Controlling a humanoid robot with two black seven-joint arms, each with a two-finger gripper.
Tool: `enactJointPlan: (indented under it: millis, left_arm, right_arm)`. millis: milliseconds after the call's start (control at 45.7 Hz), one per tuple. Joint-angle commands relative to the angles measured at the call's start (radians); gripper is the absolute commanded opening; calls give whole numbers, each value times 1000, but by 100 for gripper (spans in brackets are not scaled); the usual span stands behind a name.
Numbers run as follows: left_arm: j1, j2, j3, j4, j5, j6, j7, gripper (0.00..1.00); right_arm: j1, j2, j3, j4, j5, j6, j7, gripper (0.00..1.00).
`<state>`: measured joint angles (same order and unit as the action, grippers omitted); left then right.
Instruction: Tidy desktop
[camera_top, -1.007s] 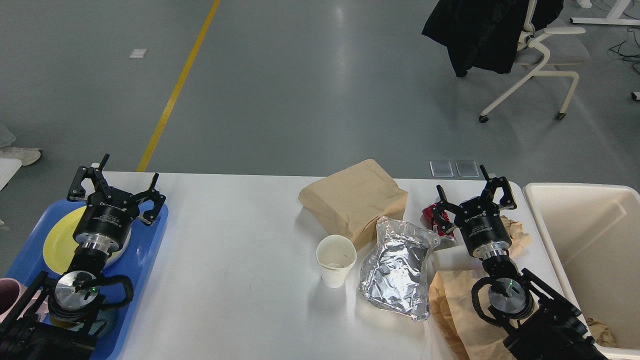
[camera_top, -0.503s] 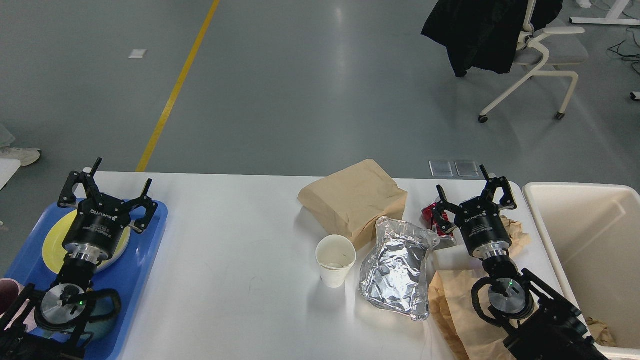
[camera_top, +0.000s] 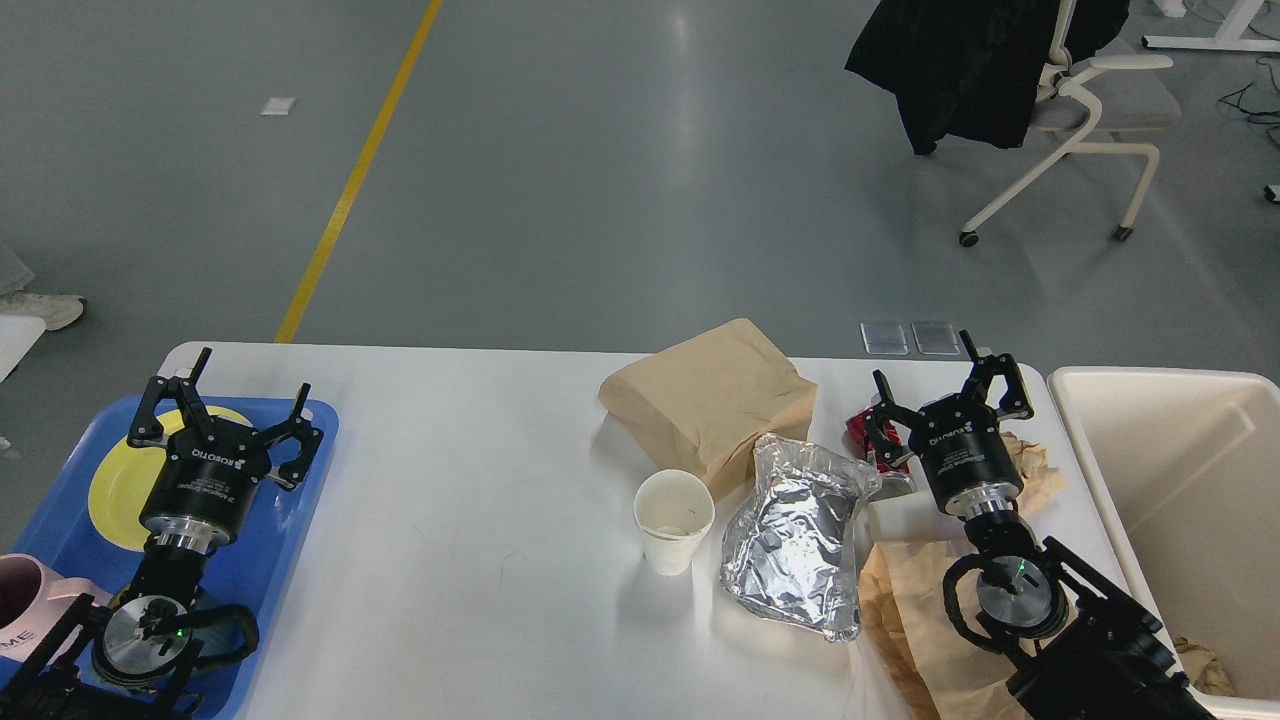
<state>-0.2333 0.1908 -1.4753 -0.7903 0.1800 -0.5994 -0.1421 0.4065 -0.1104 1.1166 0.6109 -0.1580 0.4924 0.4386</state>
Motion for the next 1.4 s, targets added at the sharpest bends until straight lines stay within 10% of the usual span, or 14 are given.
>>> enactJointPlan:
  millis: [0, 832, 1379]
  left_arm:
    - [-11, -5, 4, 19, 3, -10, -50, 96]
    - [-11, -5, 3, 22, -10, -13, -50, 96]
    - [-11, -7, 3, 22, -10, -13, -50, 96]
  right_arm:
    - [0, 0, 0, 0, 0, 0, 0, 100]
    - [18, -11, 14, 23, 2, 2, 5, 100]
    - [-5, -302, 80, 18, 5, 6, -8, 100]
